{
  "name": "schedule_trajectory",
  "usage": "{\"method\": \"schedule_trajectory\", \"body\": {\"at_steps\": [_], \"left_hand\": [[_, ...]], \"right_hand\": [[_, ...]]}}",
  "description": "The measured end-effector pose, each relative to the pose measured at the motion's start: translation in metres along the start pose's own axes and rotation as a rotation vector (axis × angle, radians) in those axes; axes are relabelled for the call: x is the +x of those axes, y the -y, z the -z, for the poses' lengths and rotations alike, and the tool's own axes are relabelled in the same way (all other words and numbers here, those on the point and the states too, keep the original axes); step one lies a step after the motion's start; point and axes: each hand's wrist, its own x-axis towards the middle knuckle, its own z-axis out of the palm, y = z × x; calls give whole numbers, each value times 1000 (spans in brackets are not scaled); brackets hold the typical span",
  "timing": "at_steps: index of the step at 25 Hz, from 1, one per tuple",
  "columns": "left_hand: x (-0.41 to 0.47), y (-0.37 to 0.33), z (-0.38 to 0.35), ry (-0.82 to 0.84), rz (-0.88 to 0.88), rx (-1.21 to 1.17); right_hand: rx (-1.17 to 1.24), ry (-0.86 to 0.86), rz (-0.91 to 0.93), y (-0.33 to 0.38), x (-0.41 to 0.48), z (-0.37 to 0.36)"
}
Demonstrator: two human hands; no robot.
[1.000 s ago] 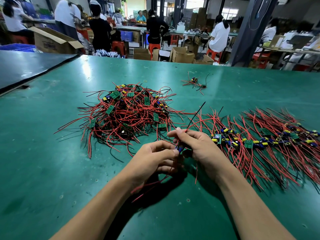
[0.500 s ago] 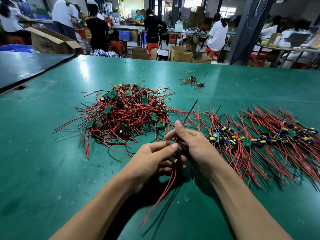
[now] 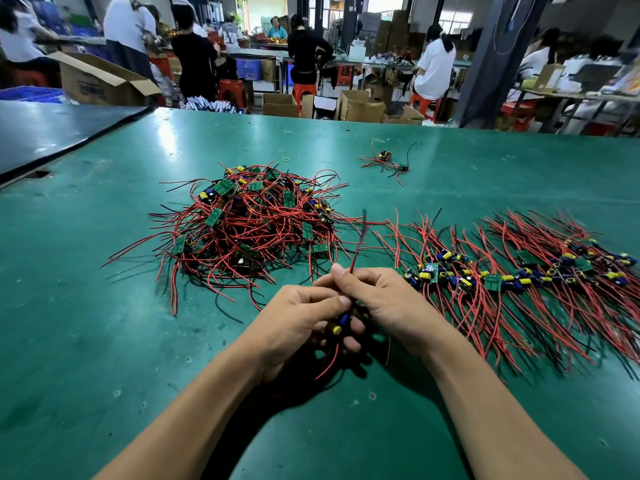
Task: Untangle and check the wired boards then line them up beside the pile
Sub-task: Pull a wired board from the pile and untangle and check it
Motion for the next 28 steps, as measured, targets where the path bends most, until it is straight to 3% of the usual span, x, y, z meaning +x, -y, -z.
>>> {"method": "schedule_trajectory", "body": {"at_steps": [4, 7, 12, 17, 24, 28], "left_hand": [[-1, 0, 0, 38, -29, 69], [-1, 1, -3, 42, -54, 76], [-1, 2, -4, 42, -68, 96], [2, 7, -7, -53, -175, 221], [4, 6, -6, -135, -165, -69], [5, 5, -3, -111, -90, -106]], "right_hand": [[-116, -255, 57, 1, 4, 6], [10, -344, 14, 3, 7, 6], [381, -237, -159, 10, 8, 9], [294, -221, -120, 8, 9, 6], [150, -73, -108, 2, 6, -10], [157, -85, -48, -1, 5, -10]]}}
